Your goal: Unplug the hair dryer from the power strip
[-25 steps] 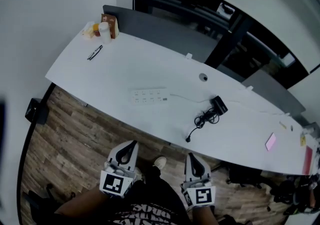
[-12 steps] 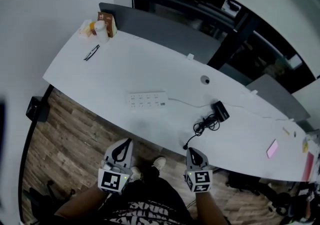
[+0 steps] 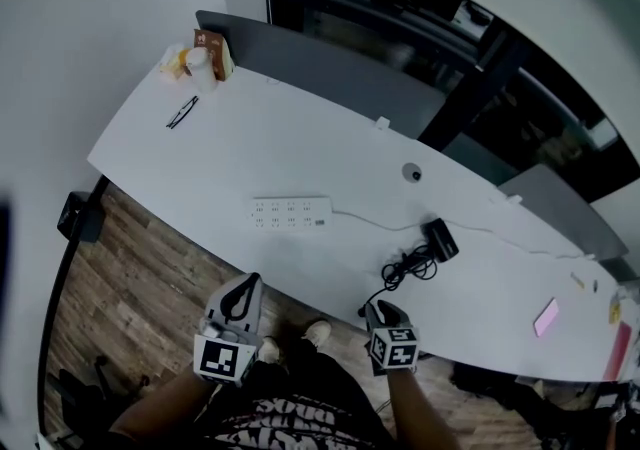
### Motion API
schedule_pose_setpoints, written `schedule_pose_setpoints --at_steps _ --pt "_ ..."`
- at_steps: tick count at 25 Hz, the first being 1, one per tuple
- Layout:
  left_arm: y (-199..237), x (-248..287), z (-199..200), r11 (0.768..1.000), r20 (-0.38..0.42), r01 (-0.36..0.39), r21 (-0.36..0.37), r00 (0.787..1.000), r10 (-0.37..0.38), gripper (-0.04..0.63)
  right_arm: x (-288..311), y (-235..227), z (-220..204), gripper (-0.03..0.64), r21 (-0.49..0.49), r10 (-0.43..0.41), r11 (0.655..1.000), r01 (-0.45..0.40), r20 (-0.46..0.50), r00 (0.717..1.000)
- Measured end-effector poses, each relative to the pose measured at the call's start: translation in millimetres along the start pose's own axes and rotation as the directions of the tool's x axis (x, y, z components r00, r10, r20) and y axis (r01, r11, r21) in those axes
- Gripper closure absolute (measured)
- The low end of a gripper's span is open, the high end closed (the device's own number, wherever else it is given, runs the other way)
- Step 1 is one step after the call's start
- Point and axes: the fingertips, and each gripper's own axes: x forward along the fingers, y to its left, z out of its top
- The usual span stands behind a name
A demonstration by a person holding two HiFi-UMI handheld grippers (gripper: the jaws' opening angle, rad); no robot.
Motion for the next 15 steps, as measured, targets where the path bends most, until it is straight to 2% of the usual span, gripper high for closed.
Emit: schedule_pose_setpoints --at_steps 1,4,7,10,12,14,15 --pt "-2.2 3.8 0.6 1.000 -0.001 -0.002 0.003 1.000 0.002 0.568 5.1 -1.1 -2.2 0.481 0.029 0.022 0.999 -0.021 -0.017 1.000" --pt "-8.5 14.4 3.1 1.000 -0.002 -0.013 0.006 1.000 0.013 0.568 19.4 -0.4 -5.8 0.468 0.142 0.101 0.985 -0.093 -0.048 0.994" --pt "-10.6 21.5 5.8 0.999 -0.002 -0.038 0.004 0.999 0.038 0.568 36.5 5.1 -10.2 0.466 0.250 0.191 0.953 -0.169 -0.069 0.979" --pt "-8.8 24.4 8.1 0.998 0.001 -0.066 0.007 0.998 0.066 0.568 51.6 11.8 -3.7 0.466 0.284 0.244 0.934 -0.216 -0.065 0.968" --pt "-6.3 24.3 8.6 0.996 0.001 -0.083 0.012 0.997 0.083 0.568 60.8 11.3 -1.2 0.469 0.303 0.249 0.929 -0.215 -0.080 0.965" --pt "-2.9 23.7 9.1 0.995 0.001 -0.098 0.014 0.995 0.098 0.568 64.8 10.8 3.5 0.559 0.336 0.254 0.918 -0.212 -0.087 0.963" --pt "0.1 23.3 10.3 0.994 0.004 -0.105 0.014 0.994 0.105 0.568 64.1 13.2 10.6 0.571 0.357 0.269 0.906 -0.229 -0.066 0.961"
